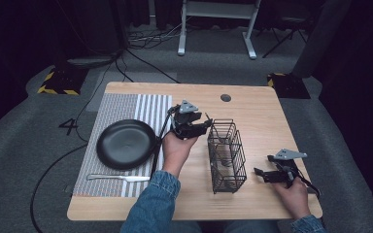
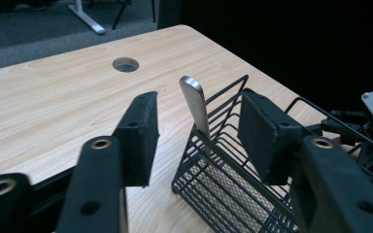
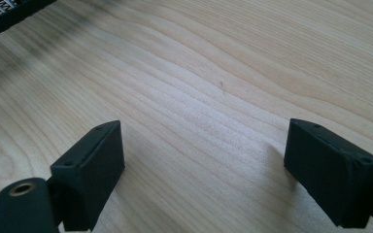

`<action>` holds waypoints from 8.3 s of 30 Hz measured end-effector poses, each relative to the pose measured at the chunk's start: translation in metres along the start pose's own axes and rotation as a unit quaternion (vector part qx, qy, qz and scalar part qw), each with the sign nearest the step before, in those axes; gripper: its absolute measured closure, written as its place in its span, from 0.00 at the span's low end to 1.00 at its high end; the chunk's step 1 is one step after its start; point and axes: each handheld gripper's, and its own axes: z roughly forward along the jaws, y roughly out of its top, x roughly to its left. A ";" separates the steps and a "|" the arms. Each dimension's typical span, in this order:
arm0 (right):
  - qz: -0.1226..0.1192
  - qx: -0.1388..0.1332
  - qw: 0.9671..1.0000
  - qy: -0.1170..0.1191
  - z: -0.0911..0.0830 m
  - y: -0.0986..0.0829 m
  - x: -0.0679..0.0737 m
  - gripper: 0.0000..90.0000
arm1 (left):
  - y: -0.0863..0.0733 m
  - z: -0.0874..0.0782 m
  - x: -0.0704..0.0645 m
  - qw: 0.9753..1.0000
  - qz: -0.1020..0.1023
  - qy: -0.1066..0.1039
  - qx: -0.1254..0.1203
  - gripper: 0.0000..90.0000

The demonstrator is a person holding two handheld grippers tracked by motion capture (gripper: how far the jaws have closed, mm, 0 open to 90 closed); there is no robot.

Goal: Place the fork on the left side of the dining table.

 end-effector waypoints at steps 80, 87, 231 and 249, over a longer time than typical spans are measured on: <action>0.002 0.000 1.000 0.000 0.000 0.001 0.000 0.17 | 0.068 -0.068 -0.028 0.998 0.026 -0.018 -0.046 0.96; 0.002 0.000 1.000 0.000 0.000 0.001 0.000 0.17 | 0.075 -0.082 -0.025 0.998 0.027 -0.010 -0.063 0.96; 0.002 -0.003 1.000 -0.003 0.000 0.000 -0.001 0.19 | -0.019 -0.084 0.247 0.944 -0.232 0.235 0.020 0.62; 0.003 -0.003 1.000 -0.003 0.000 0.000 -0.001 0.19 | -0.037 -0.084 0.262 0.936 -0.253 0.244 0.031 0.57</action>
